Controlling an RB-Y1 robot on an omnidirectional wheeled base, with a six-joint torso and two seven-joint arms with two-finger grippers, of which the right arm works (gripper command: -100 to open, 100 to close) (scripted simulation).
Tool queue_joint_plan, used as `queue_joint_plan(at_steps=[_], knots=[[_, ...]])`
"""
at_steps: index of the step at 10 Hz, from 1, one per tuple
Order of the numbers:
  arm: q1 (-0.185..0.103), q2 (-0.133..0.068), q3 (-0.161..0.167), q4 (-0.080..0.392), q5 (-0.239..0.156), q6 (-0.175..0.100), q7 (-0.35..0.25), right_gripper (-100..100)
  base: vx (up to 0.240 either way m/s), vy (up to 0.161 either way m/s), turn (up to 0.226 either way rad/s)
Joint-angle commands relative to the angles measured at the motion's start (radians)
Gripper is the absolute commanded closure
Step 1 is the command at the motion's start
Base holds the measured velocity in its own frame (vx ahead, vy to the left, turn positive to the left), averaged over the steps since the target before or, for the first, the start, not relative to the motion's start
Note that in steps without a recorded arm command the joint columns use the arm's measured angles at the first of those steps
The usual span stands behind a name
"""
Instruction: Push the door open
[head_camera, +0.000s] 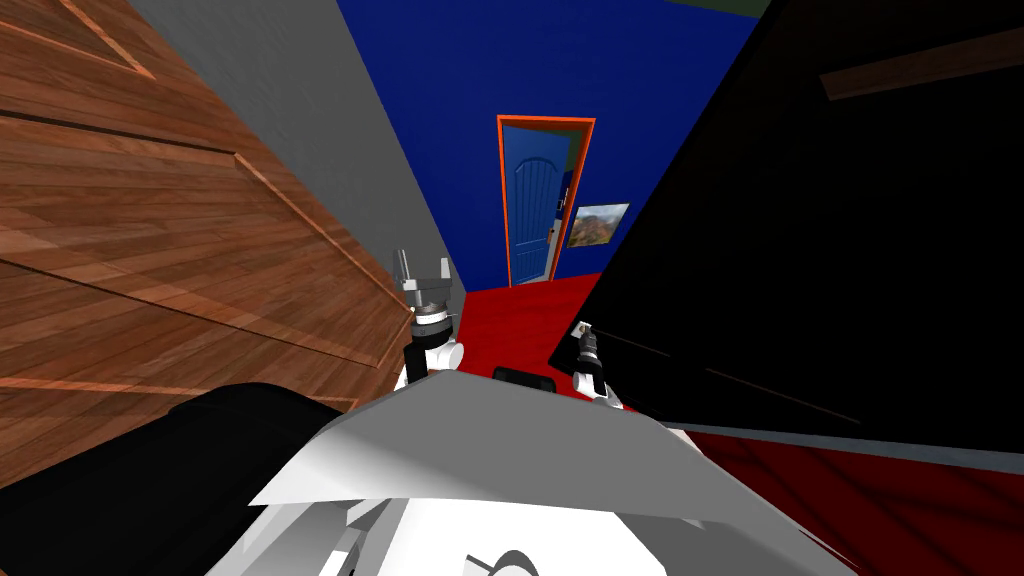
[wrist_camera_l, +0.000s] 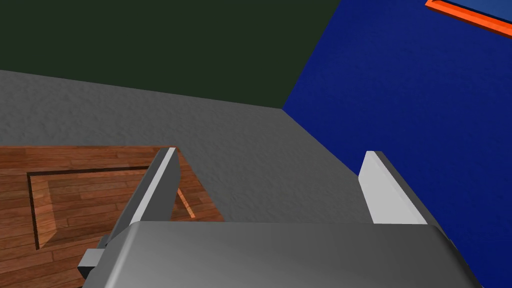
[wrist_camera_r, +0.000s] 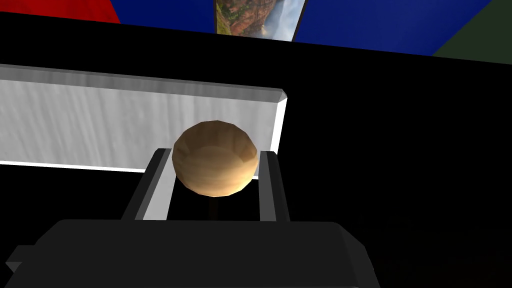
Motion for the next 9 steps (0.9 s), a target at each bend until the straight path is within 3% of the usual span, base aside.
queue_joint_plan(at_steps=[1, 4, 5, 9], knots=[[-0.02, -0.019, -0.033, 0.023, -0.017, -0.018, 0.005, 100, 0.165, 0.037, -0.072], [-0.022, -0.023, -0.065, 0.025, -0.035, -0.016, 0.014, 100, 0.168, 0.016, -0.087], [-0.019, -0.014, -0.055, 0.015, -0.033, -0.007, 0.016, -100, -0.036, 0.116, -0.056], [-0.017, 0.014, -0.059, -0.001, -0.04, 0.002, 0.03, -100, -0.215, 0.11, -0.037]])
